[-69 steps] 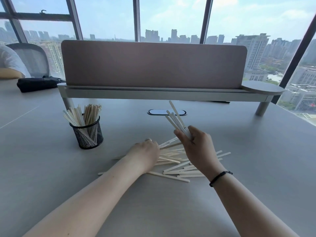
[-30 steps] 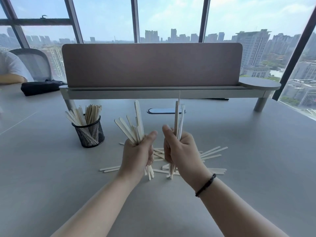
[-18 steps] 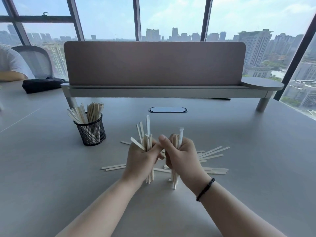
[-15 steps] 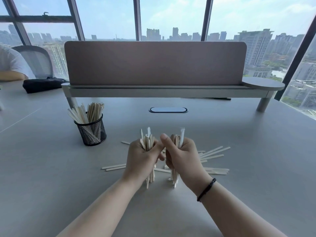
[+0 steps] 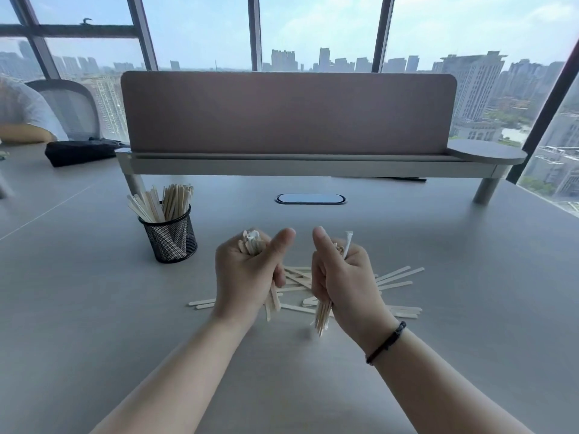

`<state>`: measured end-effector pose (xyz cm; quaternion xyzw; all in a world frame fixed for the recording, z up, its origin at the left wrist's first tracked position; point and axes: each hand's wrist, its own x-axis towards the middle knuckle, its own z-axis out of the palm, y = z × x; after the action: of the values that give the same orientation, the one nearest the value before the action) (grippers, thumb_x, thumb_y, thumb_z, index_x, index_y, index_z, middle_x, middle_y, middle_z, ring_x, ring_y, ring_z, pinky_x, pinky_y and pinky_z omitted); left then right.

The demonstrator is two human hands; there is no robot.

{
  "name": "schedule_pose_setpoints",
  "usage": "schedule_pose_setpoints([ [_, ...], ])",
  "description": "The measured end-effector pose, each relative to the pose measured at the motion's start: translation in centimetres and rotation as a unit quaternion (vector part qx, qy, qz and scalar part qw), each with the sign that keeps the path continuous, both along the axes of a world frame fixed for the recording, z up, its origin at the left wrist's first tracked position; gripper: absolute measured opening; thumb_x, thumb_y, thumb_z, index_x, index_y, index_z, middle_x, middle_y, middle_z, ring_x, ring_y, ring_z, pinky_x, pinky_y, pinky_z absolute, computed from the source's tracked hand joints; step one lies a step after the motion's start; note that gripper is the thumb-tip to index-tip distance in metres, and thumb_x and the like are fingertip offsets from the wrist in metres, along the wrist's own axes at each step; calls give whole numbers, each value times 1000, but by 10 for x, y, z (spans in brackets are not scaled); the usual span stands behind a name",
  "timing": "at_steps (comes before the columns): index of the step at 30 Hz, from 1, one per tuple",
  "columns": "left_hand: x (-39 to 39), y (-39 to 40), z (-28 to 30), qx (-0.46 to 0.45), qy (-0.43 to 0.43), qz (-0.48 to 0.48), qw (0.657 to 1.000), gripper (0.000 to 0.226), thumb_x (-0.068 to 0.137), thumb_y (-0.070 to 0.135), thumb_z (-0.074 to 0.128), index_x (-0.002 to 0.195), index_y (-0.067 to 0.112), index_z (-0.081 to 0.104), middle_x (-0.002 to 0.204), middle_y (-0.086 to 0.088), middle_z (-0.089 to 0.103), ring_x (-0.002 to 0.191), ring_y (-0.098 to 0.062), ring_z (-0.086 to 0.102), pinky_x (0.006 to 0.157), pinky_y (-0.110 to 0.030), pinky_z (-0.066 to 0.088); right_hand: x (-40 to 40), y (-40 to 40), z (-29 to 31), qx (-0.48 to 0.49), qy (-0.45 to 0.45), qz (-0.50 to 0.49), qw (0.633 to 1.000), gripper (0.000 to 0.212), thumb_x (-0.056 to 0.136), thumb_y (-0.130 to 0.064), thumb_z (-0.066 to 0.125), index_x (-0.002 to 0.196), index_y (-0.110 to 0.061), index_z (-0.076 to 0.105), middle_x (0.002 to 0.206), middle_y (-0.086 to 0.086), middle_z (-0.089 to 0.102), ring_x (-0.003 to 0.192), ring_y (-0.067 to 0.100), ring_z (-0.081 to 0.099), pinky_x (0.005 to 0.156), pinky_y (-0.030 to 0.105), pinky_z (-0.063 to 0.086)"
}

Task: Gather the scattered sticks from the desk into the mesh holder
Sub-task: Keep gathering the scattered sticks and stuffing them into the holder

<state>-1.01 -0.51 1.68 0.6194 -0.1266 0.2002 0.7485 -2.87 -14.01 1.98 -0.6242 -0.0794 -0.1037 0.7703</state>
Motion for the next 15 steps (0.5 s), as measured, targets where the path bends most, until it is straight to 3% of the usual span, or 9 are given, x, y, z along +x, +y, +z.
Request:
schedule_pose_setpoints([
  [3,2,2,-4,25,7,-19,999,46,64,42,84,57,5,57,47,-11,56,39,-23,49,44,-29,42,2,-1,-4,-27,-21,-7,999,62,96,-36,61,57,3,32,48,7,31,41,18,28,42,28,23],
  [6,3,2,-9,59,5,-22,998,54,67,43,84,60,0,52,47,-22,47,39,-22,45,45,-27,39,3,-2,-8,-56,-19,-17,998,62,92,-36,66,60,9,39,50,11,40,44,22,42,46,30,36],
  [9,1,1,-10,81,12,-18,996,60,76,42,82,61,-3,46,48,-29,45,42,-22,43,47,-30,40,3,-3,-8,-43,-10,-15,999,65,81,-48,71,61,7,43,53,14,44,48,24,47,53,35,40],
  [12,1,1,-11,88,39,-11,995,56,80,40,79,53,7,43,42,-16,42,41,-21,39,46,-28,37,2,-3,-6,-33,-13,-12,999,66,74,-50,73,62,8,42,52,13,44,49,24,46,55,38,40],
  [15,3,1,-11,59,75,-23,995,54,84,32,75,51,16,35,44,-6,30,40,-18,25,45,-24,26,1,-1,-6,-32,-9,-6,999,57,77,-43,75,53,-10,36,47,8,34,42,20,33,49,34,32],
])
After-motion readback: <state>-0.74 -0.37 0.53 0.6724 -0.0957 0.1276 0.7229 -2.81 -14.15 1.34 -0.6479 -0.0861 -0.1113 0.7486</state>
